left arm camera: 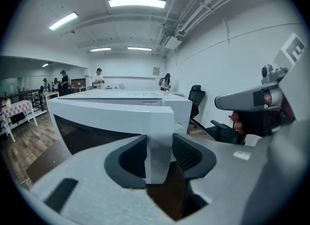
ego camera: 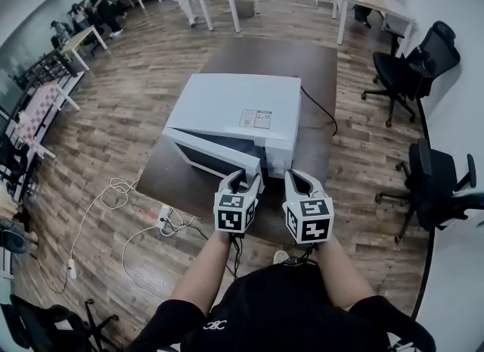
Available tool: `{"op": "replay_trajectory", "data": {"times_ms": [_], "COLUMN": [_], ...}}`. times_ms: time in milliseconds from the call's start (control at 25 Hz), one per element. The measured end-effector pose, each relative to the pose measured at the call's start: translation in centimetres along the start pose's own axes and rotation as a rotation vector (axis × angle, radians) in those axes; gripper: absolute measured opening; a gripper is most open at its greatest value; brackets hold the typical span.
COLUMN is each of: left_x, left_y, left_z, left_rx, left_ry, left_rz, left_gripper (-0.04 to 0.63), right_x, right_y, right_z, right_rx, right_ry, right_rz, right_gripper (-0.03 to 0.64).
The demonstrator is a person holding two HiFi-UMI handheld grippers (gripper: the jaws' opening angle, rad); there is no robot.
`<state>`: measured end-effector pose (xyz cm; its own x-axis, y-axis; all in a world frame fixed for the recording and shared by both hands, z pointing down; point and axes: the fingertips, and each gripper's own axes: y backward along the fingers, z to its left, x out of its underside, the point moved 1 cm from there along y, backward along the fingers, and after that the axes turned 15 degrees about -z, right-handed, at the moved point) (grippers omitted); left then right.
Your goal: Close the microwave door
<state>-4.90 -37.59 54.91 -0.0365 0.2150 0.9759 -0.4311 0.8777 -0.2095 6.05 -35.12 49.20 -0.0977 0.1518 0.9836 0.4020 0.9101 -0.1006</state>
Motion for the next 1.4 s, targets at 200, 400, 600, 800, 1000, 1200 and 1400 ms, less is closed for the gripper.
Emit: {"op": "replay_trajectory", "data": {"times_ms": [200, 400, 600, 800, 1000, 1200, 1400], "left_x": [-0.4, -0.9, -0.9, -1.1, -1.2, -1.1, -1.4], "left_y": [-1.8, -3.5, -4.4, -5.1, -6.0, -6.4, -6.1], "left_z": [-0.1, -0.1, 0.1, 0.1, 0.2, 0.2, 0.0], "left_rx": [-0.013, -0.023, -0.031, -0.041, -0.046, -0.046, -0.024], "left_ry": [0.000, 0.010, 0.014, 0.017, 0.024, 0.037, 0.058], "left_rz": [-0.003, -0.008, -0.015, -0.031, -0.026, -0.022, -0.017], "left_gripper": [0.169, 0.167, 0.167, 0.169, 0.169, 0.152, 0.152], "right_x": [-0.1, -0.4, -0.2, -0.2, -0.5, -0.6, -0.5], "right_y": [-0.8, -1.6, -2.3, -2.9, -3.3, -3.2, -3.0], "right_z": [-1.5, -3.1, -4.2, -5.0, -4.9, -5.0, -4.6], "right_rx": [-0.010, -0.012, -0.010, -0.016, -0.028, -0.027, -0.029], "right_ry": [0.000, -0.001, -0.009, -0.011, -0.004, -0.004, -0.002], "right_rz": [0.002, 0.003, 0.002, 0.006, -0.001, -0.002, 0.001], "right_gripper": [0.009, 0.009, 0.009, 0.009, 0.009, 0.009, 0.009]}}
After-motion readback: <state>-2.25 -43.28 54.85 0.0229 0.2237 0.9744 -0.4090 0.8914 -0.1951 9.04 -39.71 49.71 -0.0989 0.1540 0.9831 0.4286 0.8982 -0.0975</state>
